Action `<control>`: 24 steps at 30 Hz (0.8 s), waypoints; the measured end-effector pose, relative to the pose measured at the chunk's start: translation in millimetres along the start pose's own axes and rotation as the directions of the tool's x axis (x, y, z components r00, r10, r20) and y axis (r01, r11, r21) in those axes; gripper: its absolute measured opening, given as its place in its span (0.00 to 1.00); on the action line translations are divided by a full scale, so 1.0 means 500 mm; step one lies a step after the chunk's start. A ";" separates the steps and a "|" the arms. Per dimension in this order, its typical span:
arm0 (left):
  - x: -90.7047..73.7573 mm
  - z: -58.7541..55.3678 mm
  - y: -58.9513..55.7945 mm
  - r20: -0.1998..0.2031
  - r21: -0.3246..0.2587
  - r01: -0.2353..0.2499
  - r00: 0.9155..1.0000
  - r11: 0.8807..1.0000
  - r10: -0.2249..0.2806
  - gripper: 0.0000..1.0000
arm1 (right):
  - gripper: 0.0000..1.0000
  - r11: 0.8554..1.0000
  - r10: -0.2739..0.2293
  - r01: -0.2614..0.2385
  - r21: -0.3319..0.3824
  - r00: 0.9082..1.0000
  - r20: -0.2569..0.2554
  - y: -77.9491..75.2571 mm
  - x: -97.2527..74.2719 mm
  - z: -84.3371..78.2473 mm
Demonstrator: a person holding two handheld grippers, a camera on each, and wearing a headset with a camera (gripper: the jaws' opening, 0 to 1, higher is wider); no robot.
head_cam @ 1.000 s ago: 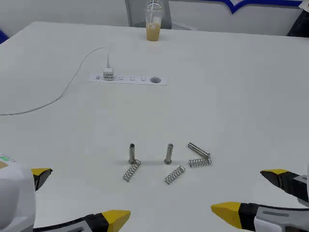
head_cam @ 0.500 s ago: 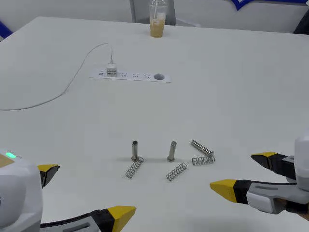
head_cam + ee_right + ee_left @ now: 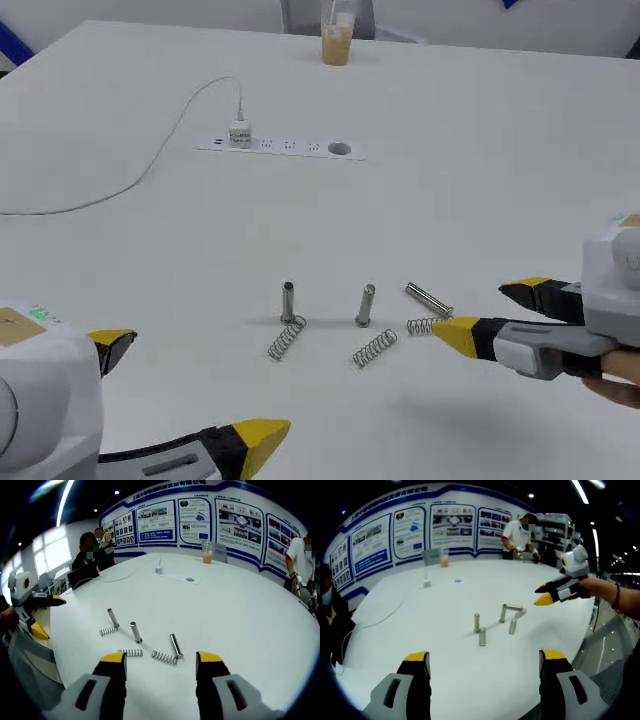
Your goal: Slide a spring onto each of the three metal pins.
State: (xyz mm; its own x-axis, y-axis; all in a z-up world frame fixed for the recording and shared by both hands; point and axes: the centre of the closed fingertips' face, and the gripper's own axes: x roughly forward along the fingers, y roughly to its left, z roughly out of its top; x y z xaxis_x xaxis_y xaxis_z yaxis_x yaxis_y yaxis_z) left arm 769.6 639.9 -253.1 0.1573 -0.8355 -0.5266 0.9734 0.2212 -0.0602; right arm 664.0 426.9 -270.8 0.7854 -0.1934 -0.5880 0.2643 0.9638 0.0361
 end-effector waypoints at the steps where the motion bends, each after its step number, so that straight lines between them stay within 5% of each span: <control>1: 0.001 0.001 0.000 0.004 0.002 0.000 1.000 1.000 0.000 0.91 | 0.56 1.000 -0.007 0.007 -0.027 1.000 0.000 -0.004 0.004 0.003; 3: 0.002 0.001 -0.001 0.009 0.004 0.001 1.000 1.000 -0.001 0.91 | 0.54 0.997 -0.025 0.025 -0.067 1.000 -0.004 -0.011 0.013 0.005; 15: 0.009 0.010 0.001 0.045 0.029 -0.005 0.999 1.000 0.004 0.88 | 0.44 1.000 -0.001 0.001 -0.003 1.000 0.008 -0.030 0.073 0.018; 24: 0.016 0.006 0.002 0.042 0.029 0.001 0.999 1.000 -0.002 0.87 | 0.35 0.999 0.027 -0.028 -0.029 0.999 -0.019 -0.035 0.127 0.004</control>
State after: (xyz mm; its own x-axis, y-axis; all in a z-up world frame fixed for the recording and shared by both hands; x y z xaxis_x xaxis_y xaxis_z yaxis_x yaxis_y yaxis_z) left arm 772.2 631.8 -254.6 0.1622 -0.8563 -0.4903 0.9780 0.2057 -0.0356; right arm 710.4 397.2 -307.4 0.7818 -0.1635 -0.6017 0.2259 0.9737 0.0289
